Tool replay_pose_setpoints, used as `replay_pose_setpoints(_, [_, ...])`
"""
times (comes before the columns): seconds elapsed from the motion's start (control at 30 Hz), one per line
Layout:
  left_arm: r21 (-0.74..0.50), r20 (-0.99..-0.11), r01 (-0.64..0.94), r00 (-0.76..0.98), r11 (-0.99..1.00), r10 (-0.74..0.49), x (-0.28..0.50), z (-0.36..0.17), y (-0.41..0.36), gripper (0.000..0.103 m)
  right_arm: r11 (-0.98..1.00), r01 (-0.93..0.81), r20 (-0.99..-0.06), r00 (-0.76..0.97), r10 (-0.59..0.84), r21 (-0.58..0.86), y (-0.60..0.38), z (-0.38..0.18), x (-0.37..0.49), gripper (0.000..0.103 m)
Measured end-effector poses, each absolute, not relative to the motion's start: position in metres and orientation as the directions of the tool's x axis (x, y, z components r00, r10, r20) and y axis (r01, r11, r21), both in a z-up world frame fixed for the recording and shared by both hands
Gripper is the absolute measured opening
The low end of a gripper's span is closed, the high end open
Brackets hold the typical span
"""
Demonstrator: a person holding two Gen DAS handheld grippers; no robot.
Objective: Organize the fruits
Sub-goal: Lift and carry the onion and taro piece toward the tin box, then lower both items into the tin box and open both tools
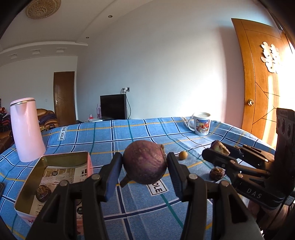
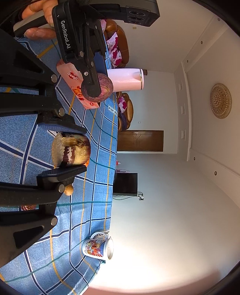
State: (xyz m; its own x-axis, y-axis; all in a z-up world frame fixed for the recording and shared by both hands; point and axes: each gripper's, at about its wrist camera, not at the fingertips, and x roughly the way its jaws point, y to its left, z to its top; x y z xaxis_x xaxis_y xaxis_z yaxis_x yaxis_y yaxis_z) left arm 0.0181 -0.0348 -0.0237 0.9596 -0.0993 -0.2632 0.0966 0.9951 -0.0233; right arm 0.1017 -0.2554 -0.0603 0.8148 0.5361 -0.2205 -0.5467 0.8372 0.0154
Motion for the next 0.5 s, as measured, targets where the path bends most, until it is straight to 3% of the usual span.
replay_pose_setpoints(0.5, [-0.092, -0.265, 0.024, 0.963, 0.995, -0.048, 0.008, -0.021, 0.010, 0.052, 0.775, -0.631, -0.241, 0.746, 0.620, 0.040, -0.219, -0.037, 0.112, 0.035])
